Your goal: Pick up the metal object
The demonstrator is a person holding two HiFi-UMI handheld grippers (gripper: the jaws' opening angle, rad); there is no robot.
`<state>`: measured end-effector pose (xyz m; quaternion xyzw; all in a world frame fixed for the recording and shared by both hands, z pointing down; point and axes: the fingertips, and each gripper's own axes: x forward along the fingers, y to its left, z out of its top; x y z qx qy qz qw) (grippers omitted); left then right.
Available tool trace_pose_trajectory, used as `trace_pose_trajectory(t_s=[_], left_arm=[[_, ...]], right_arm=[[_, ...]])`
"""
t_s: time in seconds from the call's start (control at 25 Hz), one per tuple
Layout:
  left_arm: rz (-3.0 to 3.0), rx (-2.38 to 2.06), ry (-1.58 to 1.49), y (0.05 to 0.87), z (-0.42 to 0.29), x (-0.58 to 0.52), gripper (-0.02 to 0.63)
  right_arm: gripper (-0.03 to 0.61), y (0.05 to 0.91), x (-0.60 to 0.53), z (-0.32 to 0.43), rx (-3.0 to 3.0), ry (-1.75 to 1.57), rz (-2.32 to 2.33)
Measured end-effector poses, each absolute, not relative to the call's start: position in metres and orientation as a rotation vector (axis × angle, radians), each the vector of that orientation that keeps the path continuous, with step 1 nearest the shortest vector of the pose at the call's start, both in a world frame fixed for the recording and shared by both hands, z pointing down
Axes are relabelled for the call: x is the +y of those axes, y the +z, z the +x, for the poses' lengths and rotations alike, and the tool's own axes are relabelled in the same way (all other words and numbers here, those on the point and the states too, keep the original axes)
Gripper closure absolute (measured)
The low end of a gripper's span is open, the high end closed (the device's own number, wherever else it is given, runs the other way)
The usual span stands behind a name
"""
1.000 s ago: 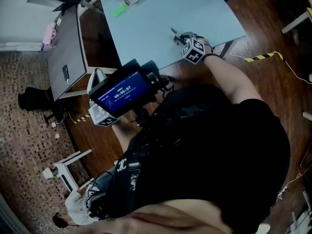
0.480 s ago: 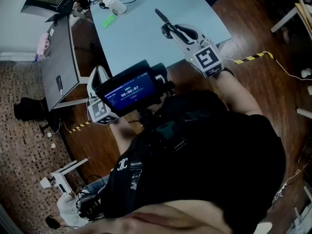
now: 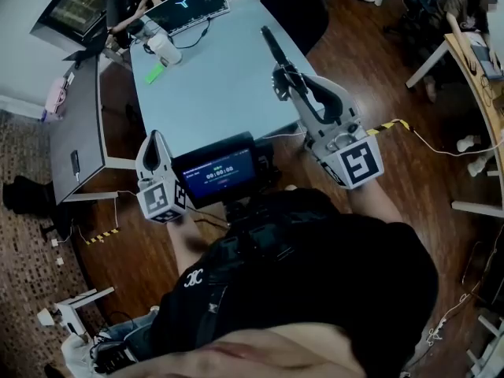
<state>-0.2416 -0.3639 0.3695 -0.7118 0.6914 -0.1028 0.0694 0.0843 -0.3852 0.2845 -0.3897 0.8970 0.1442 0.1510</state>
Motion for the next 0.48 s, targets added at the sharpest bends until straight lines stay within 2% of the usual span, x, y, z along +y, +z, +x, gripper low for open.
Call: trace_pose_trajectory(t_s=[0.32,0.48], left_arm=[[-2.133,2.023,-0.284,0.349,-0.225,-0.343,0.62],[-2.116,2.013,-0.262,0.339,-0.231,-0.29,0.62]], right_arm=[[0.52,0.258,-0.321,0.116,2.504,0.415,-1.108],[0.52,0.231,-0.261,0.114,2.445,0.496,-1.067]])
